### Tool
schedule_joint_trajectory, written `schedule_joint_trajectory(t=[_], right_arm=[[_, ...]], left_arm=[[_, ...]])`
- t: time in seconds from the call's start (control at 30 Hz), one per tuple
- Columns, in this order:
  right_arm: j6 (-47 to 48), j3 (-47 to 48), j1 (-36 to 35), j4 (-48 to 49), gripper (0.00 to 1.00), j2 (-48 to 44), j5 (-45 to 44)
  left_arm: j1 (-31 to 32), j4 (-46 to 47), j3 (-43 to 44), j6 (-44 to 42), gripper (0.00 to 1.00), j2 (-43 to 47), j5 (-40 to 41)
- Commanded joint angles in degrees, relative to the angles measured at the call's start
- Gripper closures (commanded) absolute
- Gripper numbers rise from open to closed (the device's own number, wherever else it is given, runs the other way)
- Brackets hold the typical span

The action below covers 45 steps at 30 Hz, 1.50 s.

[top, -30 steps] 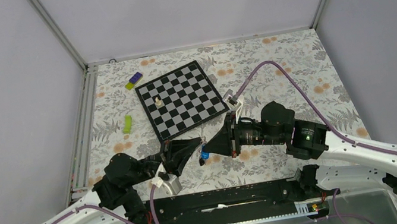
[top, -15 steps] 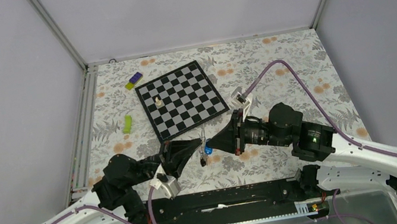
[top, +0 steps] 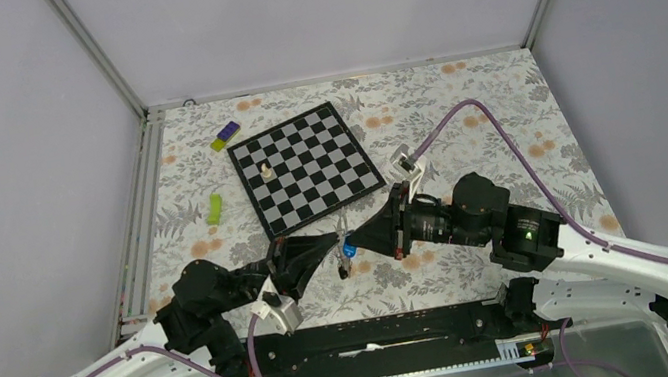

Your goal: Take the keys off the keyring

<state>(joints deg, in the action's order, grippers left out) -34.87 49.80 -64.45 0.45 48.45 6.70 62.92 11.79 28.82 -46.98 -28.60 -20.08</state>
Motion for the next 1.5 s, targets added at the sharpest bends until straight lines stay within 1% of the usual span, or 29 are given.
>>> schedule_joint_trajectory(t=[0.0,0.7,1.07,1.47], right_arm=[[-0.9,0.6,-0.1,6.3,1.00,-0.1,-1.2],[-1.2,0.9,-0.1,8.2,1.00,1.9,0.4],[-1.1,-0.5,-0.1,8.8,1.00,3.2,6.1],[-1.2,-2.2,-0.1,8.2,1.00,2.3,7.2]], left_arm=[[-0.1,1.4,0.9,0.1,1.00,-0.1,-0.4],[-0.1,2.5,0.7,0.4,1.00,-0.7,-0.5],[-0.1,4.0,0.4,0.9,1.00,-0.4,1.7],[-0.1,5.3,-0.2,1.4,1.00,0.7,3.9]])
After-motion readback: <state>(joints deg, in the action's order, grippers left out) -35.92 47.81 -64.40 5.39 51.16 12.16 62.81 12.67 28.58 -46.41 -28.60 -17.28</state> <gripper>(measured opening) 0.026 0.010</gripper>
